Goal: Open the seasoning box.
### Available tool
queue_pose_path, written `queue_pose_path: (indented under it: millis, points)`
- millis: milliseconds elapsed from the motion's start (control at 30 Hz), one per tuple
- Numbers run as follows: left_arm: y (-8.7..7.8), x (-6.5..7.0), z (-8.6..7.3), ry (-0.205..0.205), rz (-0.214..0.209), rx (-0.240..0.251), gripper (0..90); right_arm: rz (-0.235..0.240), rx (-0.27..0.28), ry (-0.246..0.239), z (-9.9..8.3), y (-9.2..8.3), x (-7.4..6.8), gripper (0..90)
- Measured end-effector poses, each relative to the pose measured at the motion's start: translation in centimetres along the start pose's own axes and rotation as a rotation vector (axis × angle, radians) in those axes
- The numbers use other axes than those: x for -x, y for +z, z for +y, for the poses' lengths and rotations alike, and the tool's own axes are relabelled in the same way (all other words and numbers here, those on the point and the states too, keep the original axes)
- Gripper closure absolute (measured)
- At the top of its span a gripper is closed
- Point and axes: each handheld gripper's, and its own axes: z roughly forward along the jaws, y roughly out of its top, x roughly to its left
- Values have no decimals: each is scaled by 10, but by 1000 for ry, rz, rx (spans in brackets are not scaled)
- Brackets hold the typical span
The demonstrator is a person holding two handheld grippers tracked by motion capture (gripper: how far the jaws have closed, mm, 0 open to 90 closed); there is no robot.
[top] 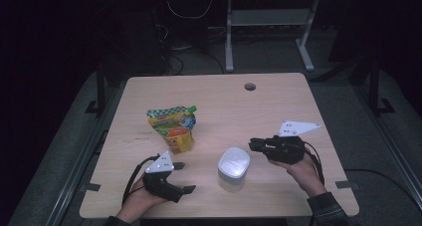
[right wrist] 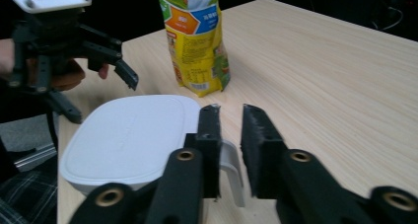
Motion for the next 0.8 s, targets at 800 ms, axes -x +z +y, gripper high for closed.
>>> queue_pose_path:
  millis: [800]
  points:
    - [40,28,45,71,-96,47,137,-106,-45,50,-14,6,12,403]
